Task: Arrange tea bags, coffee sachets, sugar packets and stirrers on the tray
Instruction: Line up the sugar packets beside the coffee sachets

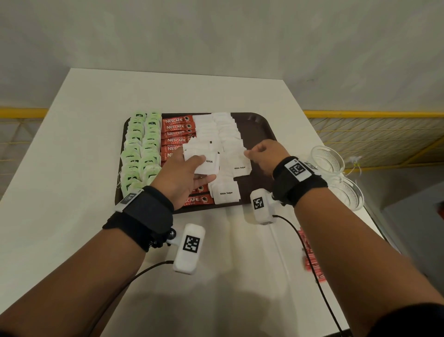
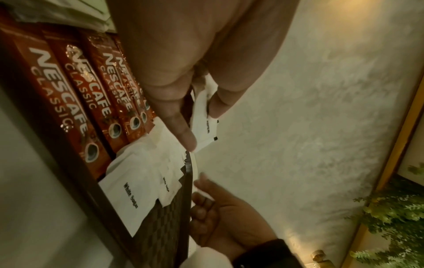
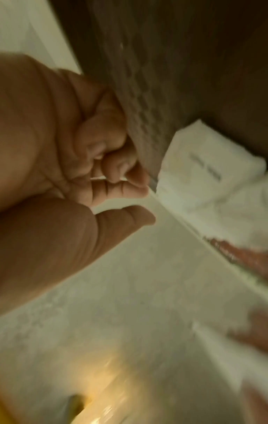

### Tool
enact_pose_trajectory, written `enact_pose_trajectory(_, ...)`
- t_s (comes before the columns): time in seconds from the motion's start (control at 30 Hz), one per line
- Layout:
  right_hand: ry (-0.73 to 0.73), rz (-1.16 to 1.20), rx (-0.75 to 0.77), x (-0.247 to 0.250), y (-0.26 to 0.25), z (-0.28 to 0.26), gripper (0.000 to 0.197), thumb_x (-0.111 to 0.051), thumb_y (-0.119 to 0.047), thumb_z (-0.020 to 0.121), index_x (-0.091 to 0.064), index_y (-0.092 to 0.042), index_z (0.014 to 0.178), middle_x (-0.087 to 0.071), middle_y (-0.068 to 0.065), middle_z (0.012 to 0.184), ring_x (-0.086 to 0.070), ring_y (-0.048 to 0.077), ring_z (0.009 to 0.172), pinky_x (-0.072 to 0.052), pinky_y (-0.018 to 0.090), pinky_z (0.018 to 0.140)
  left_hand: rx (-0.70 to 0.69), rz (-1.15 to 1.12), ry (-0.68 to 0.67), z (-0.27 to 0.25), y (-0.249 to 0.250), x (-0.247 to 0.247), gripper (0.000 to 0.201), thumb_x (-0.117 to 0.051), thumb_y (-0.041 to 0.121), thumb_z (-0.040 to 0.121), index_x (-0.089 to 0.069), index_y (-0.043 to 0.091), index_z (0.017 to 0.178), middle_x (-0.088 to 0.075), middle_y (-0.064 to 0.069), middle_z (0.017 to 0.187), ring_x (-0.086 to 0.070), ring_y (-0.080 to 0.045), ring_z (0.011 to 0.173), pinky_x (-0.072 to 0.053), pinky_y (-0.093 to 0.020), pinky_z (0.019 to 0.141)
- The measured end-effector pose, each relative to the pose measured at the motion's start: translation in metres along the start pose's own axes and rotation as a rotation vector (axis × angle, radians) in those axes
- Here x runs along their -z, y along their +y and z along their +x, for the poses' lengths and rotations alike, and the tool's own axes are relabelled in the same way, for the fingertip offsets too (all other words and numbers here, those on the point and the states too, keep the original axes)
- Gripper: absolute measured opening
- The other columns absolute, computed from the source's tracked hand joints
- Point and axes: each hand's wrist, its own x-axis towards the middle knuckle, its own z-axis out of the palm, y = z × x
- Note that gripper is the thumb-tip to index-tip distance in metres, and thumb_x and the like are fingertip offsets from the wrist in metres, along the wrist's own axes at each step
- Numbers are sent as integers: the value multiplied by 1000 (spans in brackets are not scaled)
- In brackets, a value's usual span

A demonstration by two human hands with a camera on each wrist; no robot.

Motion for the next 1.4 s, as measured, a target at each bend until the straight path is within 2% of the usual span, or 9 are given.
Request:
enact_pose_trajectory(0.2, -291, 411, 72, -10, -19, -52, 29, -75, -34, 82, -64, -10, 96, -68, 3, 76, -59, 12, 63, -46, 23, 54, -85, 146, -18, 2, -8, -11, 37, -62, 7, 95, -53, 23, 127, -69, 1, 121, -67, -22, 108, -57, -34, 83)
enact_pose_trajectory(0.3, -211, 428, 108, -17, -18, -59, 17, -76, -19, 82, -62, -13, 90, -64, 3, 66, -61, 11, 58, -47, 21, 52, -80, 137, -69, 3, -11, -17, 39, -62, 6, 94, -54, 21, 129, -69, 0, 121, -67, -23, 111, -57, -34, 85)
enact_pose_trajectory(0.4, -186, 585, 50, -17, -9, -59, 31, -74, -10, 83, -60, 5, 107, -67, 19, 81, -65, 15, 59, -51, 22, 52, -68, 76, -49, 4, -12, -19, 39, -59, 4, 95, -53, 20, 130, -67, -1, 124, -66, -23, 112, -57, -29, 78)
enact_pose_trajectory(0.5, -295, 579, 20, -16, -5, -66, 27, -74, -9, 83, -60, 2, 102, -68, 27, 92, -68, 18, 67, -57, 25, 61, -99, 94, -18, 5, -14, -18, 43, -62, 3, 93, -50, 18, 132, -67, -4, 124, -67, -23, 109, -56, -26, 73)
enact_pose_trajectory(0.63, -115, 320, 134, -18, -7, -69, 33, -77, -33, 80, -65, -7, 96, -69, 17, 87, -62, 16, 70, -56, 32, 67, -142, 214, -22, 4, -14, -16, 47, -68, 6, 90, -49, 21, 130, -69, 1, 119, -69, -18, 101, -55, -24, 69)
enact_pose_trajectory(0.77, -50, 322, 200, -16, -10, -67, 16, -79, -19, 79, -65, -11, 83, -55, -1, 64, -50, 13, 58, -46, 28, 61, -156, 263, -46, 2, -14, -15, 40, -67, 13, 93, -50, 26, 127, -69, 5, 119, -69, -16, 103, -55, -26, 71)
enact_pose_trajectory(0.93, -109, 628, 44, -14, -13, -71, 13, -70, -8, 86, -59, -4, 93, -58, 6, 66, -54, 11, 51, -49, 23, 51, -135, 225, -40, 2, -12, -12, 33, -57, 19, 99, -48, 22, 131, -67, 5, 124, -69, -19, 106, -56, -30, 73)
enact_pose_trajectory(1.2, -157, 1029, -8, -21, -19, -75, 13, -56, 4, 92, -50, -6, 100, -61, 15, 83, -66, 19, 63, -58, 28, 64, -138, 261, -56, -1, -14, -8, 38, -66, 17, 94, -50, 20, 128, -69, 2, 120, -68, -17, 102, -56, -29, 73)
enact_pose_trajectory(1.4, -76, 625, 86, -19, -13, -70, 25, -68, -22, 89, -56, -10, 107, -64, 9, 93, -63, 16, 64, -52, 27, 57, -141, 314, -52, 0, -14, -5, 41, -67, 11, 92, -51, 20, 129, -68, -1, 120, -69, -20, 100, -54, -27, 65)
